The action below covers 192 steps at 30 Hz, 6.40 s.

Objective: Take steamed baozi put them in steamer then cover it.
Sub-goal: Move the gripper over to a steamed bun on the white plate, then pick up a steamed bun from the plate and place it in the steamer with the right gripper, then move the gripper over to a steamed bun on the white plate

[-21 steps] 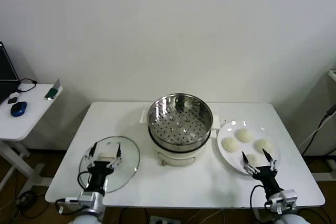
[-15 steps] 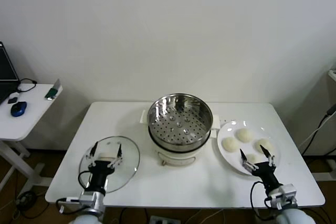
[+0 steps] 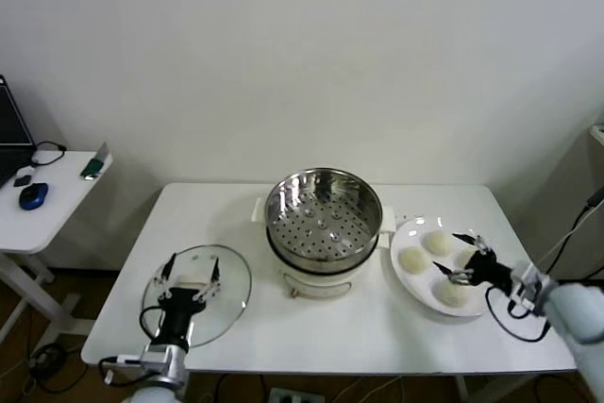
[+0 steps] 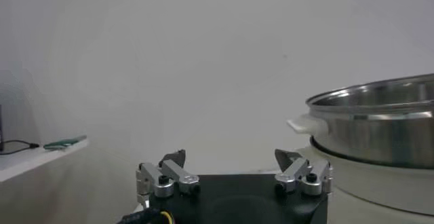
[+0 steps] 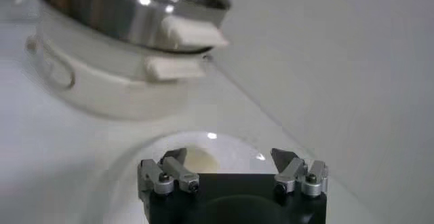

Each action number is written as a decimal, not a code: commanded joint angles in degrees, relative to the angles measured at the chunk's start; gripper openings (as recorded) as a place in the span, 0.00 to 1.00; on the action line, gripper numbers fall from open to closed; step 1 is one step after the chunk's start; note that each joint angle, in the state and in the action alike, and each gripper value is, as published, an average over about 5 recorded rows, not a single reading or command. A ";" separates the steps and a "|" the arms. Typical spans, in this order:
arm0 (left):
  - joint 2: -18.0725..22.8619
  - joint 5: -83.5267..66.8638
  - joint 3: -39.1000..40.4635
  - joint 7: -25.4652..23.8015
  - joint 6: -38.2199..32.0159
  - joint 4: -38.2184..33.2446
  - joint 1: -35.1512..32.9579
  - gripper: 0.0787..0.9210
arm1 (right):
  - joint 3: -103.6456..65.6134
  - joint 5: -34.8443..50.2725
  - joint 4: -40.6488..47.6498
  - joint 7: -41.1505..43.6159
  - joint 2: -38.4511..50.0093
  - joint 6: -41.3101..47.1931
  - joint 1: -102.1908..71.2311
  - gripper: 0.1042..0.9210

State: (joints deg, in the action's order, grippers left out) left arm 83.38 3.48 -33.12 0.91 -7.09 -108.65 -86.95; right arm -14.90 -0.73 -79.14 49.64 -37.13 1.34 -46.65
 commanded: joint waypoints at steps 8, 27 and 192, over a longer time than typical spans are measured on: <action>-0.97 -0.37 -0.10 0.67 1.12 -0.10 0.64 0.88 | 48.29 -21.56 32.09 19.89 -3.66 -8.54 52.20 0.88; -3.24 -0.78 -0.60 1.26 2.49 -0.22 0.89 0.88 | 49.91 -20.78 48.80 17.68 -20.65 -8.67 50.74 0.88; -4.66 0.29 -2.31 3.00 3.16 -4.51 -5.64 0.88 | 81.78 14.51 16.95 14.29 -3.29 11.46 62.33 0.88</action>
State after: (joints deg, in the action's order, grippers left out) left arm 78.84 3.65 -35.08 3.93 -3.93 -113.11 -92.43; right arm 74.46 10.86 -64.11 64.71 -46.09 2.45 30.31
